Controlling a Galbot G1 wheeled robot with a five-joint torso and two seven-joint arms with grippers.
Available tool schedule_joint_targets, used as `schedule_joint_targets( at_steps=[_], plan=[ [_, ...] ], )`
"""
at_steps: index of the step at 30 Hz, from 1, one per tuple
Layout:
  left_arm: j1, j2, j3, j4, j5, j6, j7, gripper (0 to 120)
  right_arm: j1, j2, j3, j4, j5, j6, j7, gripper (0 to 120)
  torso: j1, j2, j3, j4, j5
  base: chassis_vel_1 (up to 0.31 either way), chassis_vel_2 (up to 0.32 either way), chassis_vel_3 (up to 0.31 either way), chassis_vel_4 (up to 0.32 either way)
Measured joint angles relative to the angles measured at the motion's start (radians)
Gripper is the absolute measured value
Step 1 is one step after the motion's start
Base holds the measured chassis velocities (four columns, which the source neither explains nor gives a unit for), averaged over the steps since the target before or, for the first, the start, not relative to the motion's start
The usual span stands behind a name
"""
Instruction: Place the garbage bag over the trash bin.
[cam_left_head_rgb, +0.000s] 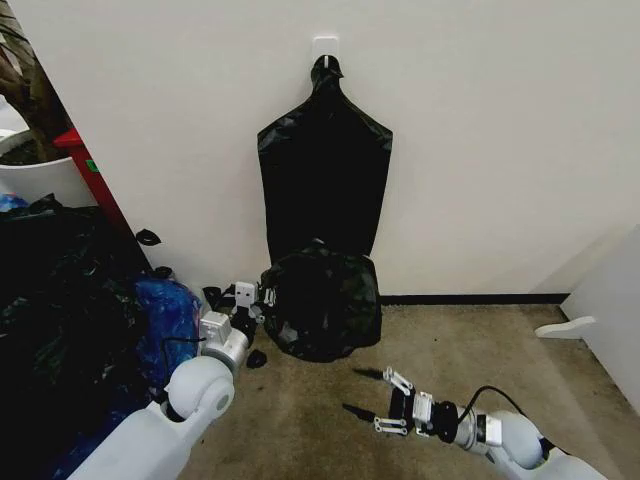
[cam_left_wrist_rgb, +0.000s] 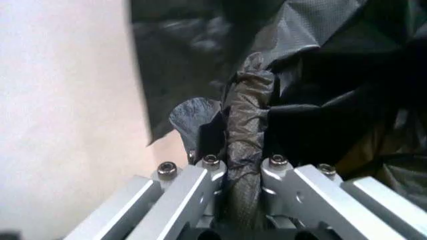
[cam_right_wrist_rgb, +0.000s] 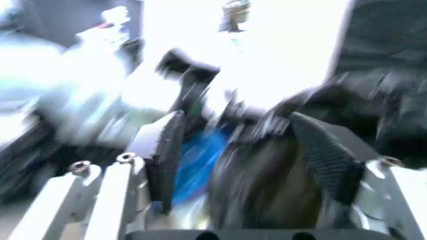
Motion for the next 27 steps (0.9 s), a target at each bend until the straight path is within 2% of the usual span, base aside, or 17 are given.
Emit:
schedule_joint_targets(
  at_steps=[1, 4, 5, 7, 8, 9, 11, 12, 14, 16, 20, 22, 27],
  plan=[
    [0.004, -0.004, 0.008, 0.003, 0.03, -0.02, 0.012, 3, -0.002, 0.003, -0.024, 0.059, -0.016, -0.066, 0.12, 54, 0.0, 0.0, 0.0, -0.0001, -0.0002, 0.0, 0.0, 0.0, 0.0],
    [0.026, -0.021, 0.037, -0.007, 0.108, -0.076, 0.048, 3, 0.025, 0.029, -0.138, 0.214, -0.02, -0.351, 0.534, 41, 0.0, 0.0, 0.0, 0.0001, -0.0001, 0.0, 0.0, 0.0, 0.0],
    [0.026, -0.021, 0.037, -0.007, 0.108, -0.076, 0.048, 3, 0.025, 0.029, -0.138, 0.214, -0.02, -0.351, 0.534, 41, 0.0, 0.0, 0.0, 0.0001, -0.0001, 0.0, 0.0, 0.0, 0.0],
    [0.028, -0.028, 0.052, -0.01, 0.136, -0.104, 0.064, 3, 0.046, 0.05, -0.181, 0.264, 0.024, -0.472, 0.721, 33, 0.0, 0.0, 0.0, 0.0004, 0.0001, 0.0, 0.0, 0.0, 0.0],
    [0.027, -0.029, 0.059, -0.009, 0.145, -0.115, 0.07, 3, 0.05, 0.058, -0.189, 0.277, 0.039, -0.51, 0.771, 30, 0.0, 0.0, 0.0, 0.0003, 0.0001, 0.0, 0.0, 0.0, 0.0],
    [0.025, -0.031, 0.069, -0.007, 0.167, -0.138, 0.089, 3, 0.067, 0.078, -0.203, 0.292, 0.07, -0.583, 0.868, 25, 0.0, 0.0, 0.0, -0.0008, -0.0002, 0.0, 0.0, 0.0, 0.0],
    [0.033, -0.031, 0.073, -0.007, 0.189, -0.156, 0.102, 3, 0.105, 0.105, -0.22, 0.289, 0.089, -0.653, 0.957, 19, 0.0, 0.0, 0.0, -0.0006, 0.0001, 0.0, 0.0, 0.0, 0.0],
    [0.042, -0.031, 0.074, -0.009, 0.199, -0.163, 0.105, 3, 0.136, 0.124, -0.231, 0.274, 0.091, -0.699, 1.014, 11, 0.0, 0.0, 0.0, 0.0, 0.0001, 0.0, 0.0, 0.0, 0.0],
    [0.045, -0.03, 0.074, -0.01, 0.201, -0.164, 0.105, 3, 0.146, 0.129, -0.235, 0.267, 0.091, -0.711, 1.032, 10, 0.0, 0.0, 0.0, 0.0003, 0.0001, 0.0, 0.0, 0.0, 0.0],
    [0.064, -0.027, 0.073, -0.021, 0.212, -0.165, 0.106, 3, 0.202, 0.16, -0.256, 0.225, 0.094, -0.784, 1.145, 0, 0.0, 0.0, 0.0, 0.0006, 0.0001, 0.0, 0.0, 0.0, 0.0],
    [0.079, -0.022, 0.072, -0.027, 0.23, -0.166, 0.106, 3, 0.261, 0.2, -0.272, 0.163, 0.097, -0.852, 1.26, 0, 0.0, 0.0, 0.0, -0.0001, 0.0, 0.0, 0.0, 0.0, 0.0],
    [0.081, -0.021, 0.073, -0.027, 0.232, -0.167, 0.106, 3, 0.267, 0.205, -0.274, 0.157, 0.098, -0.859, 1.269, 0, 0.0, 0.0, 0.0, -0.0001, -0.0001, 0.0, 0.0, 0.0, 0.0],
    [0.092, -0.029, 0.082, -0.021, 0.241, -0.169, 0.107, 3, 0.358, 0.277, -0.303, 0.043, 0.11, -0.909, 1.335, 0, 0.0, 0.0, 0.0, 0.0001, -0.0001, 0.0, 0.0, 0.0, 0.0]
  ],
)
